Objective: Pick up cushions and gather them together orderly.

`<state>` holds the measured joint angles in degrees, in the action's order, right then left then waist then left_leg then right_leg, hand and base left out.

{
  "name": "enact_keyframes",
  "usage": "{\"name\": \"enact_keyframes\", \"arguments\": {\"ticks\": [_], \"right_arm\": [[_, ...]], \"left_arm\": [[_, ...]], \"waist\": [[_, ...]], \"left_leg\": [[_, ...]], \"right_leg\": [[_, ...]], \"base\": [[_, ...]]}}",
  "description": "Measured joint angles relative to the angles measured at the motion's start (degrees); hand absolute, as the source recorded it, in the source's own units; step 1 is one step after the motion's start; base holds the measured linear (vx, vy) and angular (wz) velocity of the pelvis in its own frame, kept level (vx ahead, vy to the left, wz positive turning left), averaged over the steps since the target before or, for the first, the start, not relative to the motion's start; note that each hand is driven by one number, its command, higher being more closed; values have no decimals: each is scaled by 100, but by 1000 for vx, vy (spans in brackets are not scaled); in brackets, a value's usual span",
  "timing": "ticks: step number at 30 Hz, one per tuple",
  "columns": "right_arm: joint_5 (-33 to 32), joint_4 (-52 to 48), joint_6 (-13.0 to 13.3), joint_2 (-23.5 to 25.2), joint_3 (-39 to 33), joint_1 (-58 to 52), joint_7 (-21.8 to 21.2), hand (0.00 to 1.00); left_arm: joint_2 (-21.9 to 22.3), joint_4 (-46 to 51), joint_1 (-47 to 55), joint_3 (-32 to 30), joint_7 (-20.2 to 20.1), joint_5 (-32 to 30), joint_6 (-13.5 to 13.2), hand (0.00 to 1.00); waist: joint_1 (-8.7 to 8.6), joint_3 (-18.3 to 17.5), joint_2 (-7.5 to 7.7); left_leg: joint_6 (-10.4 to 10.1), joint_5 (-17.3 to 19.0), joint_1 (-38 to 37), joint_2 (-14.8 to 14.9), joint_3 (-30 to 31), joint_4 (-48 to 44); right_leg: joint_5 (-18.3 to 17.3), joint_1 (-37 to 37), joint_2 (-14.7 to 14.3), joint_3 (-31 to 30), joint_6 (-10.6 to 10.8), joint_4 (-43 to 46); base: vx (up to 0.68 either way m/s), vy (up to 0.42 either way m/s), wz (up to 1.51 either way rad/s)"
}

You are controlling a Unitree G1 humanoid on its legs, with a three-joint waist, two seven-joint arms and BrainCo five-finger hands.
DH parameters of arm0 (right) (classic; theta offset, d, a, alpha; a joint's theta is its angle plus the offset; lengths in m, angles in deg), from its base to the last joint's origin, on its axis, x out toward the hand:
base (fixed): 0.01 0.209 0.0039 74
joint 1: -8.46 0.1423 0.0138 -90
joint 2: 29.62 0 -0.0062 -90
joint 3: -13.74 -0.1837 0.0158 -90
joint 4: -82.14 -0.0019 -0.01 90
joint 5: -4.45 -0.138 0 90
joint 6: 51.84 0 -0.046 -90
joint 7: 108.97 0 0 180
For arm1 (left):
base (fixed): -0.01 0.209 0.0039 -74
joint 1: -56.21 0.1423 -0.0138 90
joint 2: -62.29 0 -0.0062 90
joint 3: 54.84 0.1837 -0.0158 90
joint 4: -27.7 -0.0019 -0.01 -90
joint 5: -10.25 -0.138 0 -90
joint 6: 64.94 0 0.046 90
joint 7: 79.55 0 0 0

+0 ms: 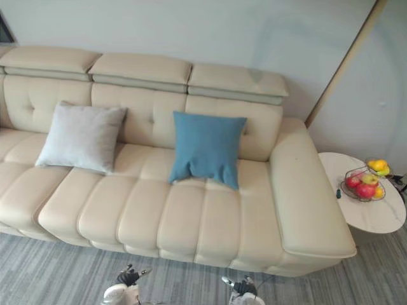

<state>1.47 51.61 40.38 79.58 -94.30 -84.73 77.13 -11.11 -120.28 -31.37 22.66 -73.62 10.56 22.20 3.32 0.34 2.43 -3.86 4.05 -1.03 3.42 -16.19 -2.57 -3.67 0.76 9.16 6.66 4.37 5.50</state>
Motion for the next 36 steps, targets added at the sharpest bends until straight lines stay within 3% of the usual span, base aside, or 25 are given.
{"name": "enact_keyframes", "arguments": {"ticks": [2, 13, 19, 22, 25, 27, 28, 30, 31, 33, 34, 35, 36], "right_arm": [[64, 14, -63, -200, -152, -115, -39, 0], [61, 14, -78, -219, -153, -128, -35, 0], [29, -7, -122, -291, -148, -56, 3, 0], [-139, -66, -122, -321, -150, -34, 42, 0], [-176, -135, -120, -313, -117, -39, 76, 0], [-178, -190, -123, -320, -86, -35, 75, 0], [-177, -248, -122, -299, -85, -29, 73, 0], [-177, -243, -119, -280, -86, -8, 73, 0], [-177, -245, -122, -255, -114, -10, 75, 0], [-191, -253, -116, -195, -151, -18, 83, 0], [-189, -252, -80, -185, -171, -46, 111, 0], [-156, -239, -77, -192, -174, -33, 122, 0], [-146, -241, -73, -205, -194, -16, 122, 0]], "left_arm": [[12, -245, -64, -170, -90, -67, 76, 0], [14, -246, -58, -175, -114, -17, 80, 0], [18, -244, -120, -177, -142, 131, 101, 0], [-2, -233, -165, -180, -153, 203, 109, 0], [19, -242, -246, -204, -158, 218, 106, 0], [100, -256, -290, -202, -160, 219, 113, 0], [67, -254, -304, -205, -165, 216, 114, 0], [30, -256, -292, -210, -164, 214, 110, 0], [27, -246, -310, -210, -162, 214, 107, 0], [4, -234, -306, -200, -154, 213, 108, 0], [2, -233, -274, -146, -154, 211, 108, 0], [0, -237, -285, -101, -152, 211, 111, 0], [18, -236, -283, -80, -153, 212, 110, 0]], "waist": [[-33, -6, -60], [-63, 62, -104], [-139, 288, -162], [-141, 458, -184], [-144, 521, -136], [-276, 573, -164], [-282, 583, -153], [-280, 612, -123], [-302, 606, -108], [-298, 626, 12], [-332, 620, 37], [-329, 618, 15], [-319, 627, -38]], "left_leg": [[-16, -432, -714, -87, -74, 854], [-18, -433, -721, -62, -168, 855], [-56, -410, -851, 69, -385, 849], [-182, -196, -868, 225, -670, 517], [-167, 10, -589, 334, -677, -80], [-257, 210, -593, 460, -868, -90], [-315, 287, -639, 530, -1274, -189], [-349, 413, -735, 695, -1917, -295], [-379, 469, -748, 810, -2405, -413], [-486, 540, -946, 897, -3069, -470], [-552, 582, -1151, 948, -3445, -557], [-562, 589, -1299, 1018, -3692, -711], [-563, 585, -1339, 1078, -3809, -792]], "right_leg": [[-75, 336, -102, -59, 86, -281], [-74, 343, -104, -43, 89, -281], [-75, 419, -178, -124, 92, -266], [-109, 259, -312, -486, 41, -97], [-143, -171, -447, -1034, -15, 200], [-145, -442, -633, -1343, -24, 298], [-103, -647, -786, -1747, -50, 399], [-80, -904, -942, -1993, -181, 438], [-130, -1180, -772, -1315, -411, 555], [-68, -1518, -324, 97, -567, 998], [1, -1572, 79, 1343, -673, 1338], [-29, -1537, 228, 2308, -795, 1554], [-54, -1539, 232, 2768, -979, 1629]], "base": [[21, -31, -6], [0, 0, 0], [-18, -34, -13], [-38, -39, -58], [-14, -79, -84], [-26, -68, -114], [-24, -17, -141], [-22, -14, -183], [-13, -3, -208], [39, -5, -203], [122, -107, -202], [140, -151, -184], [193, -266, -164]]}}
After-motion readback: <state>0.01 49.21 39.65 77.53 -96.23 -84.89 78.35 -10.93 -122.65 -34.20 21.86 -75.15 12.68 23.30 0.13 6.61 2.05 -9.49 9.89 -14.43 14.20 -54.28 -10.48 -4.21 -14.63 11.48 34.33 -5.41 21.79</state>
